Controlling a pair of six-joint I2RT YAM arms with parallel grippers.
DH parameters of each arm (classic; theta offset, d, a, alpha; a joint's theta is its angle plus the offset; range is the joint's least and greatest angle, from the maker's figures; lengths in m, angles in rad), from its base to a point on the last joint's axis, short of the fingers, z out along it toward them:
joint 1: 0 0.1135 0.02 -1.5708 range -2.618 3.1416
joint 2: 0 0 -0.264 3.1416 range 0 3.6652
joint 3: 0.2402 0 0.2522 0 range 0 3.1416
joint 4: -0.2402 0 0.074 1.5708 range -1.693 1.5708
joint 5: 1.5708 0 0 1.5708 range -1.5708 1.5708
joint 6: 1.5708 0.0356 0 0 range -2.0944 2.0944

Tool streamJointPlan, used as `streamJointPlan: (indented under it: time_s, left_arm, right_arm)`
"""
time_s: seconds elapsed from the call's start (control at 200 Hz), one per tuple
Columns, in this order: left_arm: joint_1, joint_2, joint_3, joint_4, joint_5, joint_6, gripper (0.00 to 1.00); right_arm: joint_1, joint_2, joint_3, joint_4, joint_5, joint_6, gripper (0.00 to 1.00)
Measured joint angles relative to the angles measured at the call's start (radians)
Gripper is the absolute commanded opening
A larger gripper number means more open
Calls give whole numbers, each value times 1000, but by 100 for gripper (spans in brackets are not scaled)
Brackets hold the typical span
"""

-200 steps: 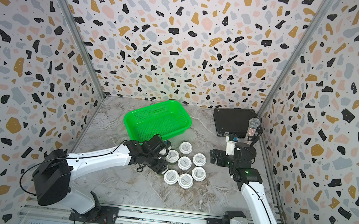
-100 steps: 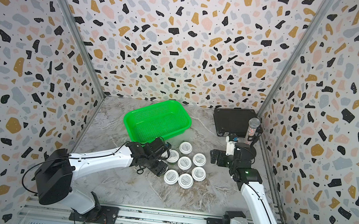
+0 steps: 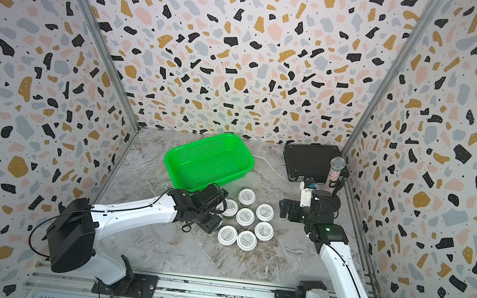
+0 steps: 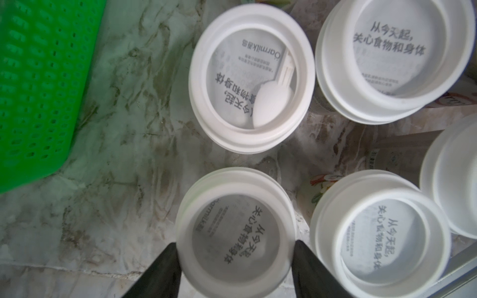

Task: Put the yogurt in the basket
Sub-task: Pick up the yogurt from the center of the board, then place the yogurt in the basket.

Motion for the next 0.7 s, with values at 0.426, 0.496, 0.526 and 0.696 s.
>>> streamJointPlan:
  time_s: [0.426,0.496,0.526,0.696]
  left_arm:
    - [2,-103,48,-33,-21,24,67]
    - [15,-135,82,-41,-23,37,68]
    - [24,-148,98,-46,-24,42,67]
    - [123,-187,180,-77,-40,71,68]
  right_arm:
    - [0,0,0,0,5,0,100]
    - [0,0,0,0,6,0,100]
    - [0,0,0,0,7,0,100]
    - [0,0,0,0,8,0,100]
